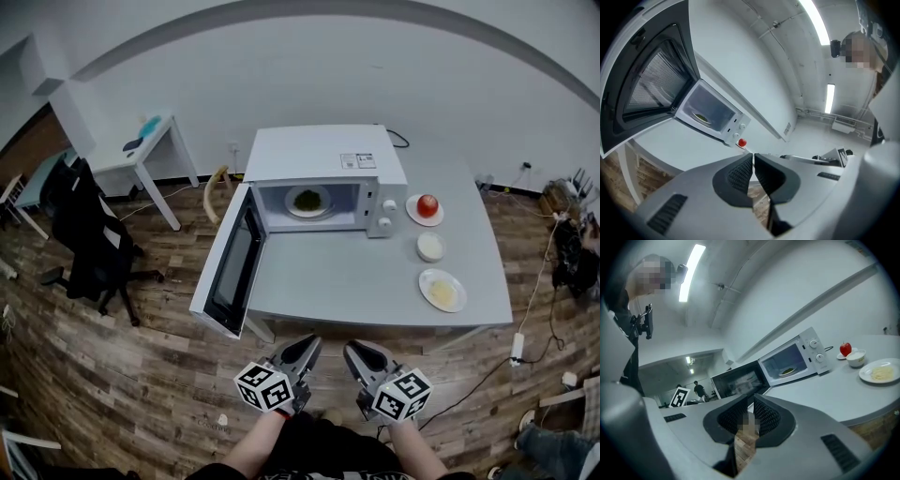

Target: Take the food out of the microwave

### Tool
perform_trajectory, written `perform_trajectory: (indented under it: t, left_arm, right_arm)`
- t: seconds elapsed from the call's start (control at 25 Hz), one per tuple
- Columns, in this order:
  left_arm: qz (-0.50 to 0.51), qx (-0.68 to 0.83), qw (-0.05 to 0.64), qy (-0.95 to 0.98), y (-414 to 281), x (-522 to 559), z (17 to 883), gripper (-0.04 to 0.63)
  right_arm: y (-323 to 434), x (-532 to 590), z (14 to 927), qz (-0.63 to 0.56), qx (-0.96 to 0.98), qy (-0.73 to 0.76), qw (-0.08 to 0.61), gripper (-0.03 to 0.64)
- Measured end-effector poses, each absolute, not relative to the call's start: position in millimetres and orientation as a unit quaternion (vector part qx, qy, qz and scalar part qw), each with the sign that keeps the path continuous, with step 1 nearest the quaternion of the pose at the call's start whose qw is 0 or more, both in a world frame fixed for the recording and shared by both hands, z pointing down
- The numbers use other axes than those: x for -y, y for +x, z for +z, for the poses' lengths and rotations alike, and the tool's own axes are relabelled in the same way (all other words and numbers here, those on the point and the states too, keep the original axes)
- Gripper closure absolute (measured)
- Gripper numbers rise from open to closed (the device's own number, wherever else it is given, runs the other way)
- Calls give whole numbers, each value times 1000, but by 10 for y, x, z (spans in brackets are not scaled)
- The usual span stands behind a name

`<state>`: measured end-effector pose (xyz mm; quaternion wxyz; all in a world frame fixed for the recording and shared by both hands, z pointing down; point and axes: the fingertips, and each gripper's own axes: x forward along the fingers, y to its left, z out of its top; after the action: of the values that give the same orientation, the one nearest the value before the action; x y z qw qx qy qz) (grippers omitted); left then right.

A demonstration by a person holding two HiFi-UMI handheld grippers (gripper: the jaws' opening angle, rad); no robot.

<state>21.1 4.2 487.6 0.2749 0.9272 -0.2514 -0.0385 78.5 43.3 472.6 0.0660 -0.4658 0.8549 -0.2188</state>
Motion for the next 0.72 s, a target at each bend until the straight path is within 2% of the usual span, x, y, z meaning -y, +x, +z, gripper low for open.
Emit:
perform_trajectory:
  t: [0.72]
  left_arm:
    - [-38,268,288,919,233,107,4984,577]
  right_arm:
    - [791,-215,4891,-240,-860,-445,62,561]
